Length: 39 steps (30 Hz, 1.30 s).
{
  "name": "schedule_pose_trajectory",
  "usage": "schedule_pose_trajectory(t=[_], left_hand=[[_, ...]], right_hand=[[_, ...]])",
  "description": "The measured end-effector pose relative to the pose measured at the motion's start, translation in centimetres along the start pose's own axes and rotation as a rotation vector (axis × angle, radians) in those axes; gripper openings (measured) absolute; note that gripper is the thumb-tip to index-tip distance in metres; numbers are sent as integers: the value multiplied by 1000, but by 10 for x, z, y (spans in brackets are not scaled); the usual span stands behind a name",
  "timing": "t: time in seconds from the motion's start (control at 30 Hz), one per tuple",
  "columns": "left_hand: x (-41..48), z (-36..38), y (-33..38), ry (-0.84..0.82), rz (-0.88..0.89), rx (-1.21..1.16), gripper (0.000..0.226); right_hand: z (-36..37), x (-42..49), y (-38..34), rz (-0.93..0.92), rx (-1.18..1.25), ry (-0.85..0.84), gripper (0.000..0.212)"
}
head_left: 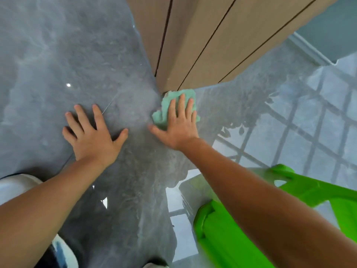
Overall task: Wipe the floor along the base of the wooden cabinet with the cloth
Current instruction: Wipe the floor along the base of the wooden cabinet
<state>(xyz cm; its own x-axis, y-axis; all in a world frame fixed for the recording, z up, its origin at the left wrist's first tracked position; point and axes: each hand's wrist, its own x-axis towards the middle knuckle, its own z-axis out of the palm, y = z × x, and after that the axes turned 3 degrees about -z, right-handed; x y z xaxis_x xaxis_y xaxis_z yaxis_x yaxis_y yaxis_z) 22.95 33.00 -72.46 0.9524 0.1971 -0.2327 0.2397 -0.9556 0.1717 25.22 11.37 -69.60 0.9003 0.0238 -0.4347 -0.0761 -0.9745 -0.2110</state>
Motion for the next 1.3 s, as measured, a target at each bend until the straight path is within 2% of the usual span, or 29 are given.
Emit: schedule_pose_trajectory(t=[0.07, 0.13, 0.2, 0.3, 0.57, 0.63, 0.73, 0.8, 0.87, 1.03, 1.2, 1.3], left_hand=[[3, -5, -4, -1, 56, 41, 98], [12, -14, -18, 8, 104, 66, 93], [25, -20, -33, 13, 171, 99, 88], [53, -32, -49, -19, 203, 137, 99], [137, -45, -65, -41, 169, 115, 120], [161, -49, -72, -2, 105, 89, 117], [203, -61, -85, 54, -232, -50, 115], [226, -71, -96, 37, -346, -65, 118], [244, -77, -107, 36, -361, -49, 115], [252, -66, -106, 151, -380, -50, 99], [252, -68, -106, 123, -379, -79, 96], [250, -70, -105, 120, -386, -91, 95]], right_hand=[[18, -16, -38, -219, -63, -16, 109], [25, -7, -62, -331, -136, -19, 106], [17, 22, -71, -333, -186, 27, 103], [-7, 73, -79, -299, -215, 46, 96], [-20, 139, -109, -231, -249, 117, 107], [-29, 166, -118, -248, -237, 156, 107], [-42, 207, -136, -212, -207, 209, 111], [-49, 227, -147, -183, -205, 216, 114], [-58, 248, -156, -182, -198, 213, 115], [-69, 291, -179, -122, -177, 257, 120], [-68, 302, -216, 24, -82, 263, 122], [-74, 318, -246, 0, -62, 225, 121]])
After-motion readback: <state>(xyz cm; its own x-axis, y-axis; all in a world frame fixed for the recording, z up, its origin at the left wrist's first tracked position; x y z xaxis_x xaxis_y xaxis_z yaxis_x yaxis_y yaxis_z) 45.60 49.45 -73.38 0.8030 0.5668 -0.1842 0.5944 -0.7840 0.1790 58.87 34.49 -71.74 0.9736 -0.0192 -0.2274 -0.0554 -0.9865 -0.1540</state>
